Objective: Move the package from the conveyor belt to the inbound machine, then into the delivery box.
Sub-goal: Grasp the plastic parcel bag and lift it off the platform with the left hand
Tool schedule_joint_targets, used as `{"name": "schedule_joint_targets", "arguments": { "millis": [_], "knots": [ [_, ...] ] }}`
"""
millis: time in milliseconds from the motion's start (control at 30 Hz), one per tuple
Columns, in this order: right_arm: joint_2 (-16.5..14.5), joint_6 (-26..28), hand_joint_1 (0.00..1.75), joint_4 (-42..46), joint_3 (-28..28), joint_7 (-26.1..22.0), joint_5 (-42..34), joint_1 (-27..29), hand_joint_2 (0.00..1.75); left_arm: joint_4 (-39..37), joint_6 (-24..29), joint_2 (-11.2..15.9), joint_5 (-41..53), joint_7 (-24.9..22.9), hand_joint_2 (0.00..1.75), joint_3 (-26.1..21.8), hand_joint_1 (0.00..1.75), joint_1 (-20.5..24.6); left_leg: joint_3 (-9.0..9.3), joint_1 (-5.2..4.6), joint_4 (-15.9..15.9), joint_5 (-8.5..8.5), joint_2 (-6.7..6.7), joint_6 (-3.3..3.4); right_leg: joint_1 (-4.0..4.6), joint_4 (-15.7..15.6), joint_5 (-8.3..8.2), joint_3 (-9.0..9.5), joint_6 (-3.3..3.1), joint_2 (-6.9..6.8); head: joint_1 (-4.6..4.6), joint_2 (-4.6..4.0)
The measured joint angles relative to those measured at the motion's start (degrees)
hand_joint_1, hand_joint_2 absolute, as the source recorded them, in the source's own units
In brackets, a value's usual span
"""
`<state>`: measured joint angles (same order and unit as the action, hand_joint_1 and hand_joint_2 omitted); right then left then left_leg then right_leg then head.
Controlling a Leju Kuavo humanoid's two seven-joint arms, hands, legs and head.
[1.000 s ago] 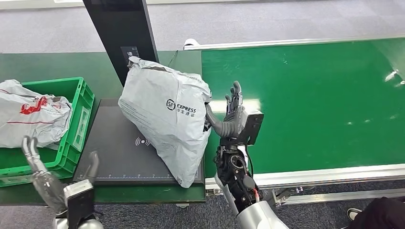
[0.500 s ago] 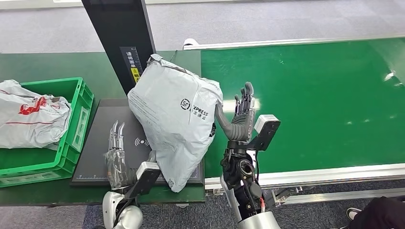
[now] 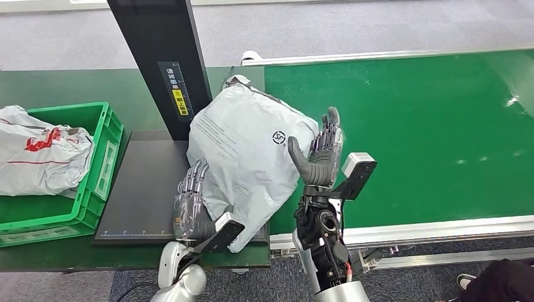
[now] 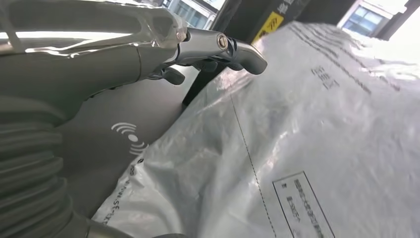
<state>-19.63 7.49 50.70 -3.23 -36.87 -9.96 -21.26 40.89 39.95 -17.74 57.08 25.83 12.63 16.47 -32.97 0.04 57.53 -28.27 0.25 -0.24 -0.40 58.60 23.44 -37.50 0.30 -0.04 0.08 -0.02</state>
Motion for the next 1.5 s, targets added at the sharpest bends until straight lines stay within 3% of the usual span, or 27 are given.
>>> {"name": "schedule_joint_targets", "arguments": {
  "millis": [167, 400, 533, 567, 1300, 1500],
  "knots": [
    [0.0, 0.5, 0.00, 0.0, 0.3, -0.3, -0.8, 0.1, 1.75, -4.0, 0.0, 0.0, -2.3, -0.3, 1.75, 3.2, 0.00, 2.4, -0.01, 0.00, 0.0, 0.00, -0.01, 0.00, -0.01, 0.0, 0.00, 0.01, 0.00, 0.00, 0.01, 0.02],
    [0.0, 0.4, 0.00, 0.0, 1.0, -0.6, -1.0, 0.3, 1.75, -8.7, -0.3, 0.0, -6.0, -2.9, 1.75, 11.8, 0.01, 5.5, -0.02, -0.01, 0.0, 0.00, -0.01, 0.00, -0.02, 0.0, -0.01, 0.01, 0.01, -0.01, 0.01, 0.01],
    [0.1, 0.4, 0.00, 0.0, 1.3, -0.7, -1.0, 0.3, 1.75, -10.3, -0.5, 0.0, -6.5, -4.0, 1.75, 14.8, 1.63, 6.4, -0.02, -0.01, 0.0, -0.01, 0.00, 0.01, -0.01, 0.0, 0.00, -0.01, 0.01, 0.00, -0.01, 0.01],
    [0.1, 0.4, 0.00, 0.0, 1.4, -0.7, -1.0, 0.3, 1.75, -10.7, -0.6, 0.0, -6.4, -4.4, 1.75, 15.2, 1.70, 6.5, -0.02, -0.01, 0.0, -0.01, -0.01, 0.01, -0.01, 0.0, 0.00, -0.01, 0.00, 0.00, 0.00, 0.01],
    [0.1, 0.4, 0.00, 0.0, 2.3, -0.4, -0.9, 0.9, 1.75, -14.5, -3.1, 0.0, -3.2, -8.5, 1.75, 19.2, 1.75, 8.0, -0.02, -0.01, 0.0, -0.01, -0.01, 0.01, -0.02, 0.0, 0.00, 0.01, 0.01, 0.00, 0.00, 0.00],
    [0.1, 0.4, 0.00, 0.0, 2.8, -0.2, -0.3, 1.0, 1.75, -11.5, -0.1, 0.0, -0.5, -2.0, 1.75, 14.1, 1.75, 6.7, -0.03, -0.01, 0.0, 0.00, -0.01, 0.01, -0.01, 0.0, 0.00, 0.00, 0.01, 0.00, 0.01, 0.01]
  ]
}}
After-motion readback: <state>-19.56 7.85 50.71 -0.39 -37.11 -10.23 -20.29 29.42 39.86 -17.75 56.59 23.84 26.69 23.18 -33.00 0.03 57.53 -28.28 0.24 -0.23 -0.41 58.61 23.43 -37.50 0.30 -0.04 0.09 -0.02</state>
